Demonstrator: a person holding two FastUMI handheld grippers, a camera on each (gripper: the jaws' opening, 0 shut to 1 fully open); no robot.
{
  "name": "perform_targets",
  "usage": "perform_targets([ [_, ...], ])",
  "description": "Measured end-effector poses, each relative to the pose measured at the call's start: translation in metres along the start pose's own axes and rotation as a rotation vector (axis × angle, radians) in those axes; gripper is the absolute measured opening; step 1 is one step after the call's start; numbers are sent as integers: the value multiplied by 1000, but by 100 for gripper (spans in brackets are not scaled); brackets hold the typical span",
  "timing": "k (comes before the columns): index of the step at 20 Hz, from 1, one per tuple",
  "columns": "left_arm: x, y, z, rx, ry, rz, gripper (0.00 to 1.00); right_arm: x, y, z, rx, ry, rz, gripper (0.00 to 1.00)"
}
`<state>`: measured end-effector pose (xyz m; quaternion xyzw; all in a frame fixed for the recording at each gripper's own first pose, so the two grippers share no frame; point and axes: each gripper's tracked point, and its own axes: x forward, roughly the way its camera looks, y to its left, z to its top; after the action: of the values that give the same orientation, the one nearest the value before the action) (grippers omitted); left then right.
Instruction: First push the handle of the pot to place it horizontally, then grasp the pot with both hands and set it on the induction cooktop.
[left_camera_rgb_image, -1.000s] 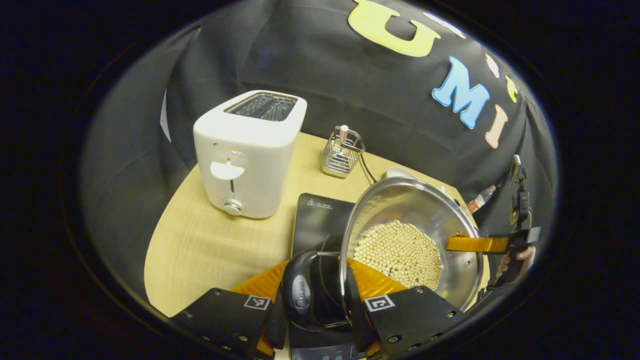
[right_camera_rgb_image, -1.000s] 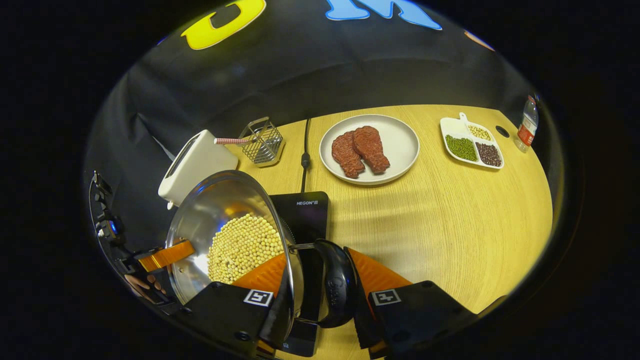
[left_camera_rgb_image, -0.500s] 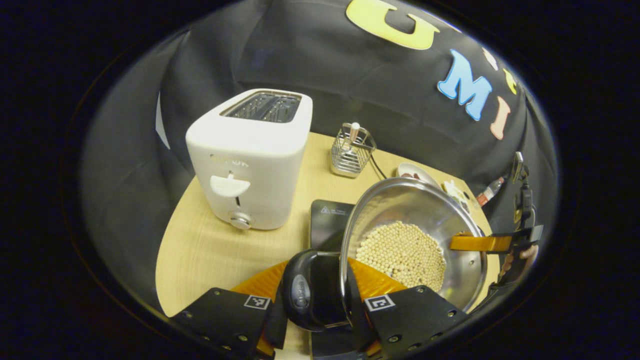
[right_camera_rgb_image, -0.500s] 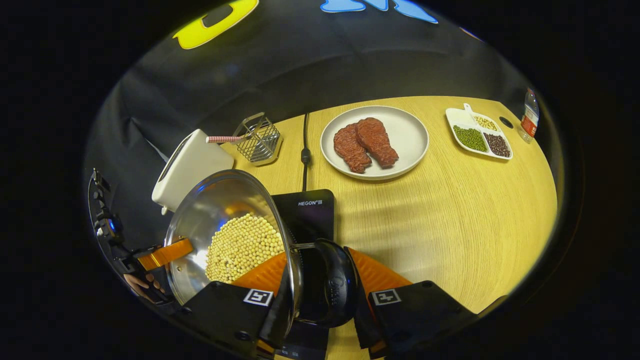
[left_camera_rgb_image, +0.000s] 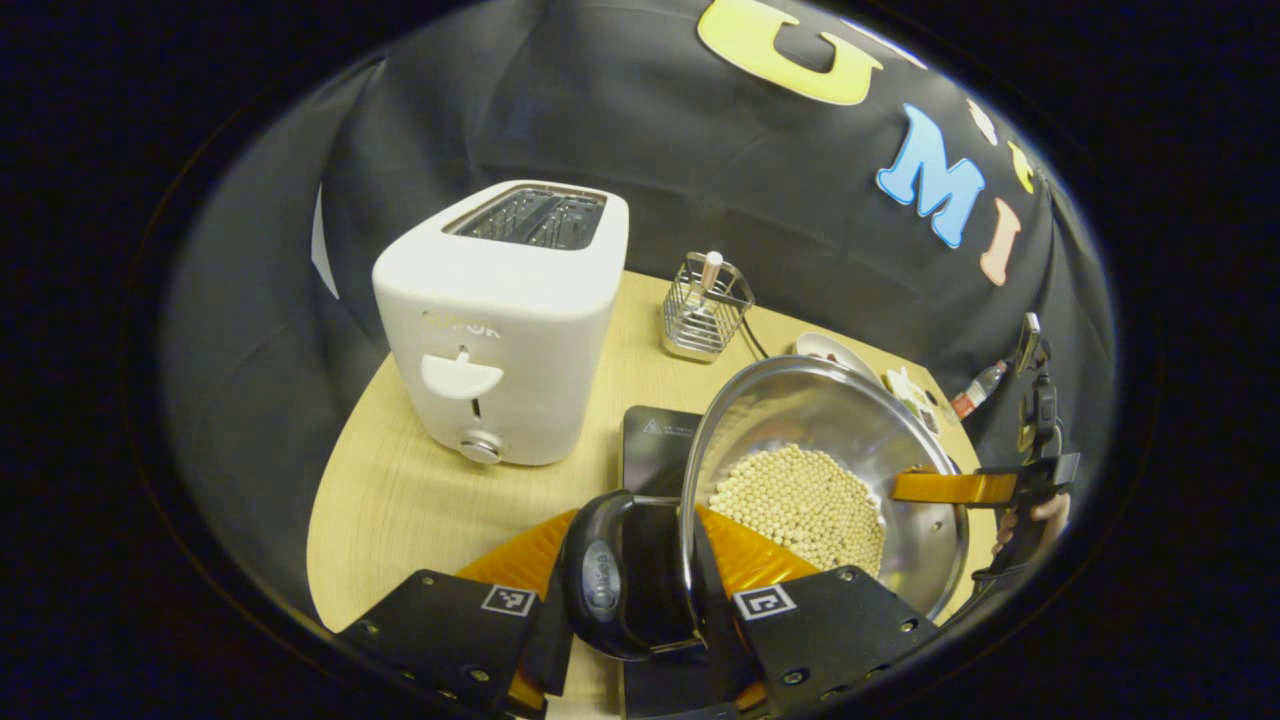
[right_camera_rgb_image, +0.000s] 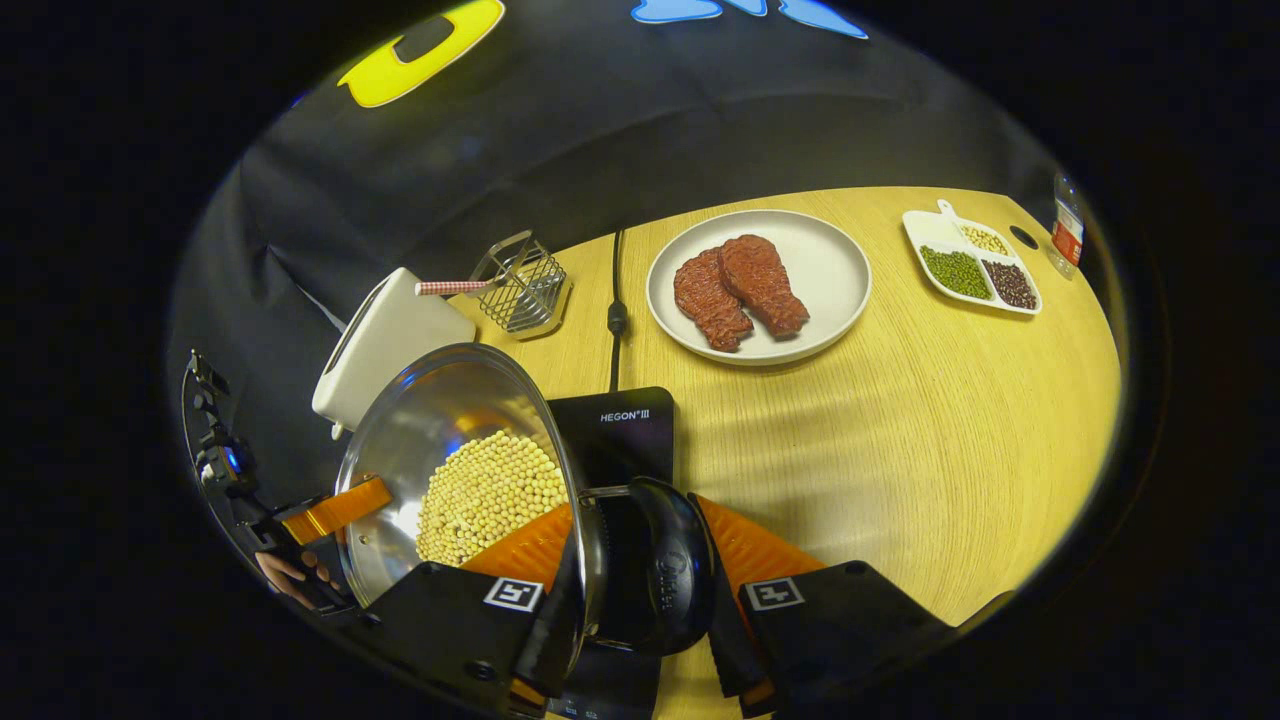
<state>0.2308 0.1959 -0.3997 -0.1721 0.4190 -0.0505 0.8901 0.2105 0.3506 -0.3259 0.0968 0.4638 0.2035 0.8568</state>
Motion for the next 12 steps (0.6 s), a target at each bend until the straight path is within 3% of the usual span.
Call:
perform_targets([
  [5, 1, 4, -13, 29, 59, 53, 60, -9, 1, -8, -6, 33, 7, 57],
  [6, -9, 10, -13, 51, 63, 90, 67, -14, -2, -9, -15, 34, 2, 75],
  [7, -11, 17, -11, 69, 58, 131, 73, -19, -2, -9, -19, 26, 1, 88],
  [8, -16, 17, -8, 71, 45, 141, 86, -27, -3, -5, -20, 11, 1, 99],
  [9, -24, 14, -3, 65, 30, 147, 91, -33, -3, -4, -18, -5, 2, 98],
  [12, -53, 10, 3, 72, -21, 197, 91, -66, -6, 3, -11, -54, 13, 98],
])
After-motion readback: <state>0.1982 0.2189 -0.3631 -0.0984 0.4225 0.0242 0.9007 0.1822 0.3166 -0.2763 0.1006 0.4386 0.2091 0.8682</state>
